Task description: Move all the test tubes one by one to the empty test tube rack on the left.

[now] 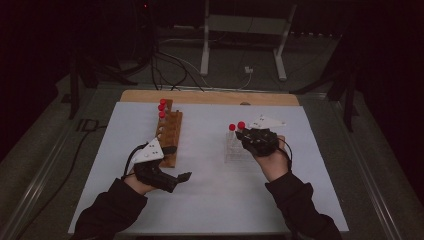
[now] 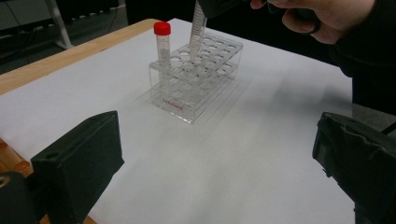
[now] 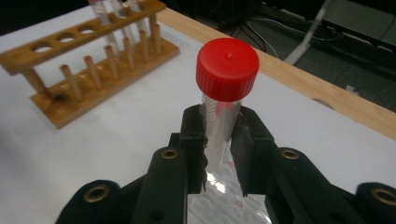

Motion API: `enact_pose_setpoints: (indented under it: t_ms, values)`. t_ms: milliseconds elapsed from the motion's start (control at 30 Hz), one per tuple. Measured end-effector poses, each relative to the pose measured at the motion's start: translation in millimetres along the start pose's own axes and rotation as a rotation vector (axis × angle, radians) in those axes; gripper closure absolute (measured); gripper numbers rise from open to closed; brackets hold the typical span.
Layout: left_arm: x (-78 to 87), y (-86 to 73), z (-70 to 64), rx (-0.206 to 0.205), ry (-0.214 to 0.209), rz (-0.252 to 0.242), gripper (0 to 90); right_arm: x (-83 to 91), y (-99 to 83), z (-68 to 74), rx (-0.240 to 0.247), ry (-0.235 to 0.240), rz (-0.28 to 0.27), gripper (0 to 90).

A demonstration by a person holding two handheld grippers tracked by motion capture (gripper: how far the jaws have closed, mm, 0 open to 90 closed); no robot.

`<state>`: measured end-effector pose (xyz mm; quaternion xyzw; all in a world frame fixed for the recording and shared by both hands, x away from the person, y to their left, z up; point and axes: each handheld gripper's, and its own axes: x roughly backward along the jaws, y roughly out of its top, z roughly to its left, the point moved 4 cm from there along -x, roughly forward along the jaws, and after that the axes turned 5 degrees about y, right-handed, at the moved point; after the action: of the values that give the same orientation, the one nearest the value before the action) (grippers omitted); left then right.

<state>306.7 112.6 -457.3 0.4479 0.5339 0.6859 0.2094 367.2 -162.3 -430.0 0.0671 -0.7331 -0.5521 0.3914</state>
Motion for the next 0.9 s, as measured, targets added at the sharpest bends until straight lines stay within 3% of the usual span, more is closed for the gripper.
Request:
enact_pose_setpoints:
  t_ms: [500, 900]
  values:
    - [1.4, 12.5, -4.0, -0.019, -0.017, -0.008, 2.3, -0.1, -1.5, 28.2, 0.032, 0.105, 0.011, 74.9]
    - [-6.8, 22.3, -9.9, -0.043, -0.041, -0.015, 2.6, -7.8, -21.7, 55.9, 0.058, 0.182, 0.052, 74.8]
